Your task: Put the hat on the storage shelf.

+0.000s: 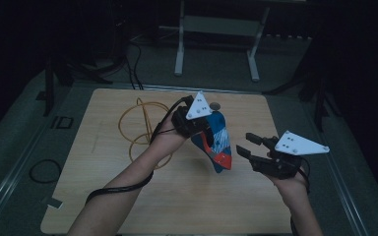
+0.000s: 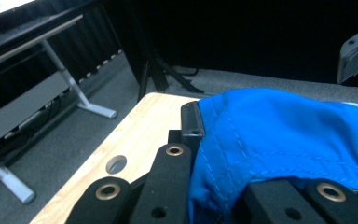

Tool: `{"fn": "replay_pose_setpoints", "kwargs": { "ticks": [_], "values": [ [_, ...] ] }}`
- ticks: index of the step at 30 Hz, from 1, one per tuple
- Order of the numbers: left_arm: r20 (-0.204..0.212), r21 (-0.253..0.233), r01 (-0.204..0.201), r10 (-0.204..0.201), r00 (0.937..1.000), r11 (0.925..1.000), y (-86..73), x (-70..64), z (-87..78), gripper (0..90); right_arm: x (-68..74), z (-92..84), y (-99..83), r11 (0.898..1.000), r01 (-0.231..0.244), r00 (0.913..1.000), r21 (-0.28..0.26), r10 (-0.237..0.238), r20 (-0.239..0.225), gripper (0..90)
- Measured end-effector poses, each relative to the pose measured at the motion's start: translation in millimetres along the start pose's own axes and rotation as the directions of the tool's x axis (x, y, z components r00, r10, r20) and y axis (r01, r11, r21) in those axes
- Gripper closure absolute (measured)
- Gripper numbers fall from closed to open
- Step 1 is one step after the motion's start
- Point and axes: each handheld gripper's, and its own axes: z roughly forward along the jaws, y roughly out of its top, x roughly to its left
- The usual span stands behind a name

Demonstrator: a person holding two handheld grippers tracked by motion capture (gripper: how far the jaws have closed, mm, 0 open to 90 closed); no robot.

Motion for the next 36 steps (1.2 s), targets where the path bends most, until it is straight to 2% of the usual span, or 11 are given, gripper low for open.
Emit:
{"fn": "replay_pose_setpoints", "kwargs": {
  "ticks": [4, 5, 6, 8, 13, 18, 20, 24, 28, 31, 36],
  "values": [
    [0.08, -0.081, -0.017, 0.024, 0.9965, 0.9966, -3.2, 0.9, -6.3, 90.0, 2.3, 5.8, -4.3, 1.0, 0.001, 0.9999, 0.0, -0.001, -0.013, 47.2],
    [0.08, -0.081, -0.017, 0.024, 0.9965, 0.9966, -3.2, 0.9, -6.3, 90.0, 2.3, 5.8, -4.3, 1.0, 0.001, 0.9999, 0.0, -0.001, -0.013, 47.2],
    [0.124, -0.118, -0.014, 0.029, 0.9919, 0.9929, -4.0, 1.2, -9.0, 90.0, 3.0, 6.9, -5.5, 1.0, 0.0, 0.9999, -0.003, -0.001, -0.015, 47.2],
    [0.156, -0.141, -0.014, 0.036, 0.9871, 0.9899, -3.7, 1.5, -11.0, 90.0, 5.7, 9.9, -8.0, 1.0, -0.003, 0.9998, -0.007, 0.002, -0.022, 47.2],
    [0.204, -0.195, 0.011, 0.029, 0.9786, 0.9808, -3.7, 2.1, -11.4, 90.0, 12.4, 14.9, -11.7, 1.0, 0.013, 0.9995, -0.013, -0.014, -0.027, 47.1],
    [0.279, -0.256, 0.049, 0.025, 0.9599, 0.9655, -0.3, -0.8, -11.3, 90.0, 14.9, 19.4, -15.4, 0.999, 0.041, 0.9991, -0.011, -0.041, 0.013, 46.3],
    [0.326, -0.286, 0.08, 0.018, 0.9453, 0.9549, 1.5, -1.2, -11.3, 90.0, 15.0, 20.1, -16.4, 0.999, 0.044, 0.9989, -0.011, -0.044, 0.017, 46.4],
    [0.36, -0.299, 0.101, 0.014, 0.9327, 0.9487, 5.0, -2.9, -10.1, 90.0, 16.4, 20.9, -18.2, 0.999, 0.043, 0.9987, -0.021, -0.043, 0.026, 53.0],
    [0.361, -0.288, 0.08, 0.031, 0.9319, 0.9542, 4.7, -4.9, -9.6, 90.0, 16.4, 17.0, -17.5, 0.999, 0.038, 0.9982, -0.032, -0.036, 0.049, 86.3],
    [0.35, -0.271, 0.069, 0.031, 0.9363, 0.9599, 0.2, -1.8, -10.2, 90.0, 14.5, 12.2, -16.3, 0.999, 0.018, 0.9969, -0.037, -0.015, 0.077, 89.5],
    [0.344, -0.245, 0.055, 0.034, 0.9383, 0.9681, -8.7, 4.4, -11.2, 90.0, 8.7, 5.6, -14.4, 0.998, -0.018, 0.9971, -0.053, 0.021, 0.073, 89.7]
  ]
}}
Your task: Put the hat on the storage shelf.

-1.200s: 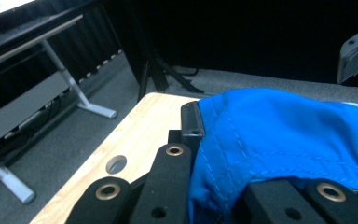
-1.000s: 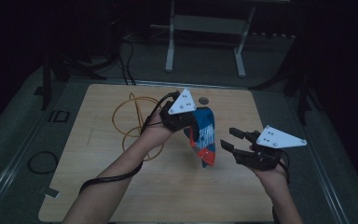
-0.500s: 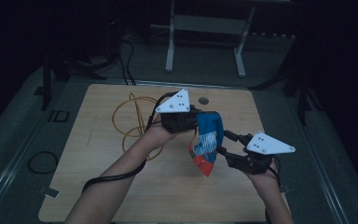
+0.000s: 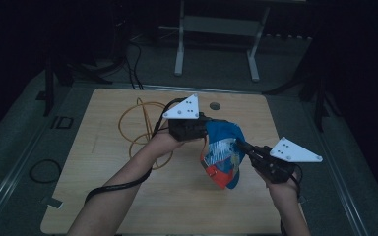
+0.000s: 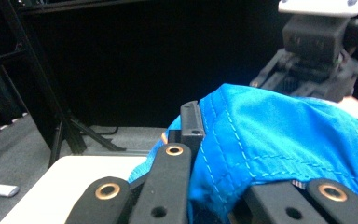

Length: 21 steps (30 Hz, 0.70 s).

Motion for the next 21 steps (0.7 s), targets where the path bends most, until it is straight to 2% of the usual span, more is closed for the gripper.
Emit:
{"fn": "replay_pose_setpoints", "kwargs": {
  "ticks": [4, 7, 8, 10, 11, 16, 20, 21],
  "values": [
    [0.015, 0.012, -0.009, 0.009, 0.9998, 0.9999, -3.3, -0.7, -4.8, 90.0, -3.5, -3.8, 2.9, 1.0, -0.015, 0.9998, -0.014, 0.015, -0.012, 89.8],
    [0.021, 0.019, -0.038, 0.038, 0.9991, 0.9991, -4.4, -3.2, -8.5, 89.1, -7.1, -6.1, 7.0, 0.999, -0.027, 0.9994, -0.025, 0.026, -0.024, 89.9],
    [0.019, 0.021, -0.047, 0.047, 0.9987, 0.9987, -4.3, -4.1, -9.7, 86.0, -7.5, -6.5, 8.1, 0.999, -0.03, 0.9993, -0.028, 0.029, -0.026, 90.0],
    [0.032, 0.034, -0.034, 0.033, 0.9989, 0.9988, -3.1, -4.6, -12.5, 75.9, -8.5, -7.7, 11.6, 0.999, -0.028, 0.9994, -0.034, 0.027, -0.019, 90.0],
    [0.015, 0.048, -0.041, 0.041, 0.9991, 0.998, -2.1, -5.3, -14.2, 73.1, -9.0, -8.1, 12.7, 0.999, -0.028, 0.9995, -0.038, 0.027, -0.019, 90.0],
    [-0.023, 0.08, -0.065, 0.067, 0.9975, 0.9946, -0.4, -9.5, -22.1, 60.3, -11.2, -10.0, 19.8, 0.999, -0.028, 0.9995, -0.041, 0.027, -0.015, 90.0],
    [-0.07, 0.114, -0.066, 0.074, 0.9948, 0.9914, -1.8, -11.8, -30.0, 50.0, -11.6, -10.0, 22.2, 0.999, -0.024, 0.9997, -0.043, 0.023, -0.01, 90.0],
    [-0.07, 0.117, -0.06, 0.068, 0.9952, 0.9914, -2.5, -11.9, -31.4, 49.3, -11.8, -10.0, 22.5, 0.999, -0.024, 0.9997, -0.045, 0.024, -0.011, 90.0]
  ]
}}
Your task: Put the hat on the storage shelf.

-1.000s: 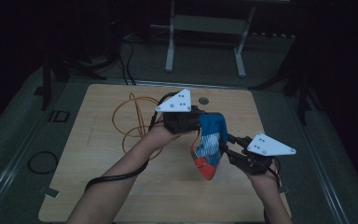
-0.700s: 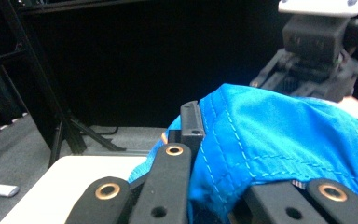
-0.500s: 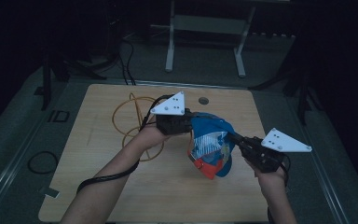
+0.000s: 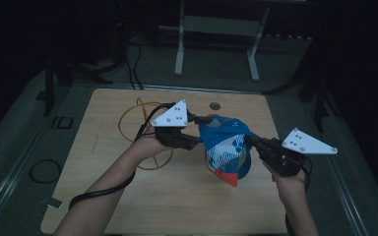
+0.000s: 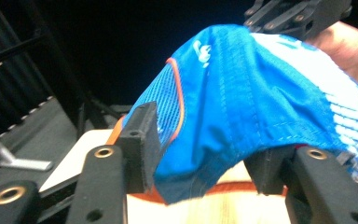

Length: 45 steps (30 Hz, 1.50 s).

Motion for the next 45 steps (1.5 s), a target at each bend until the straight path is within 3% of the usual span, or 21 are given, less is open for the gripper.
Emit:
{"fn": "replay_pose_setpoints", "kwargs": {
  "ticks": [3, 8, 17, 22, 26, 28, 31, 32, 33, 35, 38, 40, 42, 44, 45],
  "values": [
    [-0.016, 0.023, -0.014, 0.014, 0.9998, 0.9996, -3.7, -1.3, -6.0, 47.6, 0.0, 0.1, 0.3, 1.0, -0.002, 1.0, -0.002, 0.002, 0.006, 90.0],
    [-0.019, 0.044, 0.001, 0.0, 0.9998, 0.999, -7.2, -4.1, -13.3, 44.8, -3.4, -2.7, 2.1, 1.0, -0.011, 0.9998, -0.016, 0.011, 0.015, 90.0],
    [-0.091, 0.029, 0.037, -0.034, 0.9953, 0.9989, -7.5, -8.7, -38.5, 39.6, -8.2, -7.8, 10.4, 0.999, -0.018, 0.9991, -0.038, 0.019, 0.036, 90.0],
    [-0.144, 0.026, 0.06, -0.056, 0.9881, 0.9979, -12.9, -12.5, -59.2, 38.3, -10.6, -6.4, 14.2, 0.999, -0.019, 0.9988, -0.046, 0.021, 0.044, 90.0],
    [-0.2, 0.051, 0.085, -0.073, 0.9771, 0.9951, -21.9, -16.7, -73.4, 36.9, -12.9, -5.0, 16.7, 0.998, -0.027, 0.9984, -0.052, 0.029, 0.048, 90.0],
    [-0.206, 0.047, 0.1, -0.089, 0.9746, 0.9938, -25.8, -17.8, -80.3, 35.9, -13.5, -4.2, 18.4, 0.998, -0.028, 0.9982, -0.059, 0.031, 0.052, 90.0],
    [-0.246, 0.04, 0.118, -0.104, 0.9637, 0.9922, -30.3, -19.2, -90.2, 29.6, -13.6, -1.4, 22.3, 0.998, -0.025, 0.9983, -0.062, 0.028, 0.052, 90.0],
    [-0.246, 0.04, 0.118, -0.104, 0.9637, 0.9922, -30.3, -19.2, -90.2, 27.5, -13.6, -1.4, 22.3, 0.998, -0.025, 0.9983, -0.062, 0.028, 0.052, 90.0],
    [-0.291, 0.05, 0.127, -0.108, 0.9507, 0.9906, -33.3, -18.7, -97.5, 27.5, -13.4, -0.6, 23.6, 0.998, -0.024, 0.9984, -0.06, 0.027, 0.05, 90.0],
    [-0.323, 0.049, 0.138, -0.116, 0.9394, 0.9892, -37.0, -18.1, -103.4, 15.6, -13.0, 3.6, 29.2, 0.998, -0.02, 0.9985, -0.064, 0.023, 0.049, 90.0],
    [-0.346, 0.038, 0.173, -0.15, 0.9263, 0.9841, -44.3, -16.4, -112.5, 9.3, -12.5, 7.9, 33.7, 0.998, -0.019, 0.9987, -0.068, 0.022, 0.046, 90.0],
    [-0.368, 0.042, 0.175, -0.147, 0.9181, 0.9837, -49.9, -17.0, -118.2, 4.6, -12.0, 11.7, 36.5, 0.998, -0.016, 0.9988, -0.065, 0.018, 0.044, 90.0],
    [-0.397, 0.033, 0.179, -0.151, 0.9052, 0.9833, -56.3, -19.7, -123.7, 2.4, -11.7, 15.9, 39.3, 0.998, -0.017, 0.9991, -0.065, 0.02, 0.037, 90.0],
    [-0.401, 0.026, 0.185, -0.16, 0.902, 0.9824, -59.5, -21.4, -126.7, 1.9, -11.5, 18.1, 40.7, 0.998, -0.014, 0.9992, -0.063, 0.016, 0.036, 90.0],
    [-0.423, 0.011, 0.192, -0.169, 0.8901, 0.9814, -67.0, -24.5, -133.1, 1.9, -11.3, 20.5, 42.4, 0.998, -0.01, 0.9993, -0.063, 0.012, 0.036, 90.0]
  ]
}}
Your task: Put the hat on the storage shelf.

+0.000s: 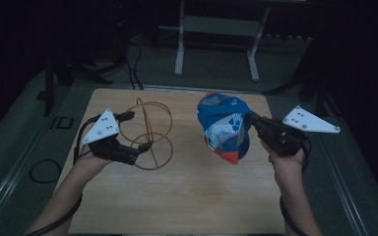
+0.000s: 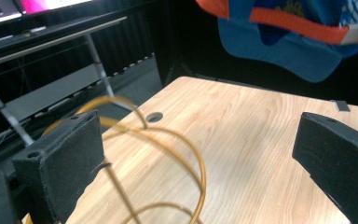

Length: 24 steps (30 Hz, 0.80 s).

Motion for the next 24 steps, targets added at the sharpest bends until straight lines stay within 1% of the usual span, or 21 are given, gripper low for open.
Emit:
{"fn": "replay_pose_setpoints", "kwargs": {
  "ticks": [1, 2, 3, 6, 7, 8, 9, 11, 12, 13, 14, 16, 17, 19, 21, 23, 24],
  "values": [
    [0.001, -0.001, 0.007, -0.007, 1.0, 1.0, -3.3, 1.1, -2.4, 1.8, 1.1, 5.0, 3.4, 1.0, 0.001, 1.0, 0.001, -0.001, -0.005, 90.0],
    [-0.012, 0.003, 0.018, -0.018, 0.9998, 0.9998, -7.7, 1.9, -4.8, 1.8, 1.8, 7.1, 4.9, 1.0, 0.002, 1.0, 0.001, -0.002, -0.006, 90.0],
    [-0.027, 0.001, 0.011, -0.011, 0.9996, 0.9999, -12.6, 2.6, -7.1, 1.8, 2.6, 10.1, 6.8, 1.0, 0.003, 1.0, 0.0, -0.003, -0.009, 90.0],
    [-0.054, 0.0, 0.017, -0.017, 0.9984, 0.9999, -24.8, 4.0, -13.0, 1.8, 5.7, 19.9, 13.0, 1.0, 0.007, 0.9998, 0.002, -0.006, -0.016, 90.0],
    [-0.063, -0.013, 0.013, -0.014, 0.9979, 0.9998, -30.6, 4.1, -16.0, 1.8, 6.5, 22.6, 14.6, 1.0, 0.008, 0.9998, 0.0, -0.008, -0.019, 90.0],
    [-0.065, -0.017, 0.014, -0.015, 0.9978, 0.9998, -34.0, 4.2, -17.7, 1.9, 7.8, 27.5, 17.4, 1.0, 0.009, 0.9996, -0.001, -0.009, -0.027, 90.0],
    [-0.073, -0.013, 0.018, -0.019, 0.9971, 0.9998, -38.6, 3.8, -19.5, 1.9, 8.8, 30.6, 19.0, 1.0, 0.011, 0.9995, 0.001, -0.011, -0.03, 90.0],
    [-0.096, -0.014, 0.013, -0.014, 0.9953, 0.9998, -50.7, 2.5, -23.5, 1.9, 11.5, 39.1, 22.9, 1.0, 0.009, 0.9991, 0.002, -0.009, -0.041, 90.0],
    [-0.098, -0.007, 0.021, -0.021, 0.995, 0.9998, -54.8, 2.3, -24.8, 1.9, 13.3, 44.7, 25.2, 1.0, 0.008, 0.9986, 0.003, -0.008, -0.052, 90.0],
    [-0.117, -0.001, 0.028, -0.028, 0.9928, 0.9996, -62.3, 0.9, -26.6, 1.9, 14.8, 48.1, 26.6, 1.0, 0.011, 0.9984, 0.005, -0.01, -0.055, 90.0],
    [-0.123, 0.001, 0.032, -0.032, 0.9919, 0.9995, -68.4, 0.4, -28.2, 1.9, 17.2, 53.9, 28.8, 1.0, 0.012, 0.998, 0.007, -0.011, -0.062, 90.0],
    [-0.124, 0.008, 0.048, -0.047, 0.9911, 0.9988, -78.7, 0.0, -30.9, 1.9, 20.8, 62.0, 31.9, 1.0, 0.012, 0.9972, 0.009, -0.011, -0.074, 90.0],
    [-0.133, 0.013, 0.056, -0.054, 0.9896, 0.9983, -84.1, -0.1, -32.5, 1.9, 23.1, 66.8, 33.8, 1.0, 0.013, 0.9968, 0.012, -0.012, -0.079, 90.0],
    [-0.135, 0.019, 0.061, -0.058, 0.9891, 0.9979, -93.4, 0.8, -37.6, 1.9, 27.5, 76.4, 37.3, 1.0, 0.015, 0.9956, 0.013, -0.014, -0.093, 90.0],
    [-0.149, 0.029, 0.073, -0.068, 0.9864, 0.9969, -101.6, 0.9, -42.0, 1.9, 32.0, 85.7, 40.6, 1.0, 0.021, 0.9947, 0.017, -0.019, -0.102, 90.0],
    [-0.165, 0.031, 0.087, -0.081, 0.9829, 0.9957, -111.6, -0.9, -45.6, 1.9, 36.4, 94.5, 44.4, 1.0, 0.02, 0.9929, 0.021, -0.018, -0.117, 90.0],
    [-0.172, 0.029, 0.088, -0.081, 0.9817, 0.9957, -115.3, -1.9, -46.3, 1.9, 39.6, 100.0, 47.1, 0.999, 0.028, 0.9925, 0.022, -0.025, -0.12, 90.0]
  ]
}}
